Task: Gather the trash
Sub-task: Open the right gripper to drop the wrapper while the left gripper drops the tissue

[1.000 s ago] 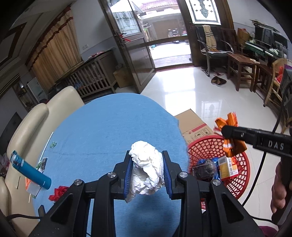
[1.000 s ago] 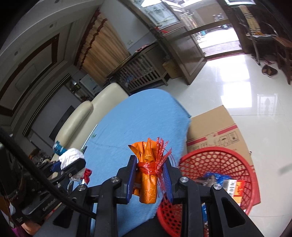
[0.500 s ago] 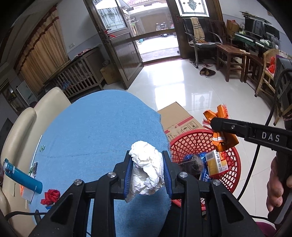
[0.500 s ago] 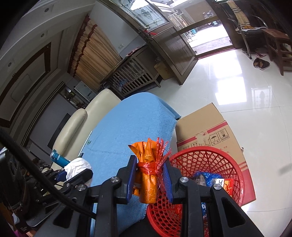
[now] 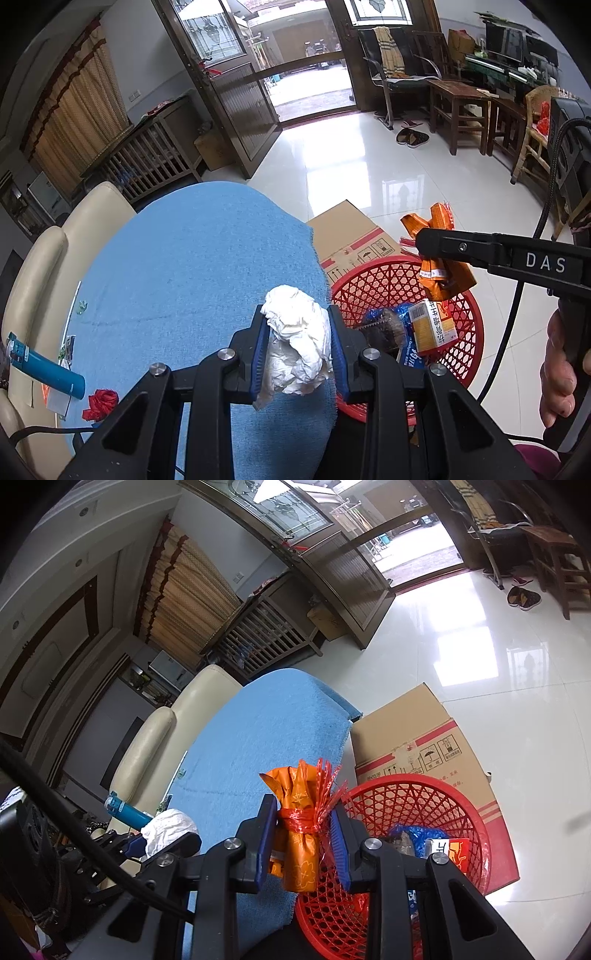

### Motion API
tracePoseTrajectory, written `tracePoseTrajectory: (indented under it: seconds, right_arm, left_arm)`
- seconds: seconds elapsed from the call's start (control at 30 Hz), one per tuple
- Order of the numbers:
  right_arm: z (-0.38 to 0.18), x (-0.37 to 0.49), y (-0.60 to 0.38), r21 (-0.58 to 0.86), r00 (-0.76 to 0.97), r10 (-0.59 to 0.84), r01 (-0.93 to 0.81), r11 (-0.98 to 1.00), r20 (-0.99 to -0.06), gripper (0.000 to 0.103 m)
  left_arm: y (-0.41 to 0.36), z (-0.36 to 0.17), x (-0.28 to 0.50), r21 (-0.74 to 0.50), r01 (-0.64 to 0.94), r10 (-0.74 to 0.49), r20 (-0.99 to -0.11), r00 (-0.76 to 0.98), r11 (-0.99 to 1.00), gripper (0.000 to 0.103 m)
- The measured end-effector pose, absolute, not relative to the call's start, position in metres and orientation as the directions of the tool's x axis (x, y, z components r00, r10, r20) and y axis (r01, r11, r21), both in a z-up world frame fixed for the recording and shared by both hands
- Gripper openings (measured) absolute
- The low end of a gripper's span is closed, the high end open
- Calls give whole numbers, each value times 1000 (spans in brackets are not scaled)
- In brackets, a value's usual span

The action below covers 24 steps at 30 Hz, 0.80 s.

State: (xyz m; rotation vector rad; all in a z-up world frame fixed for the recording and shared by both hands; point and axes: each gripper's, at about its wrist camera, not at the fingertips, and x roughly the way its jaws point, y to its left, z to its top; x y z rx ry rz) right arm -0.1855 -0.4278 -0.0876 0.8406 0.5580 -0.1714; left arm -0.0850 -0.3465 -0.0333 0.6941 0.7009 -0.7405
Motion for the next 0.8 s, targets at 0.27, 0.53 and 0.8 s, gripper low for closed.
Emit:
tracePoseTrajectory:
  seconds: [0.27, 0.53, 0.8]
  right_arm:
    - [-89, -187, -430, 664, 845, 72, 361, 655, -530, 31]
    - [-91, -190, -435, 671, 846, 68, 368, 643, -529, 31]
    - [-92, -193, -439, 678, 846, 63, 377, 631, -529, 32]
  left_arm:
    - [-352, -34, -86, 306, 787, -352, -766, 538, 536, 33]
    - [-357, -35, -88, 307, 794, -358, -767, 533, 525, 34]
    - [-358, -34, -94, 285, 812, -390, -765, 513, 509, 35]
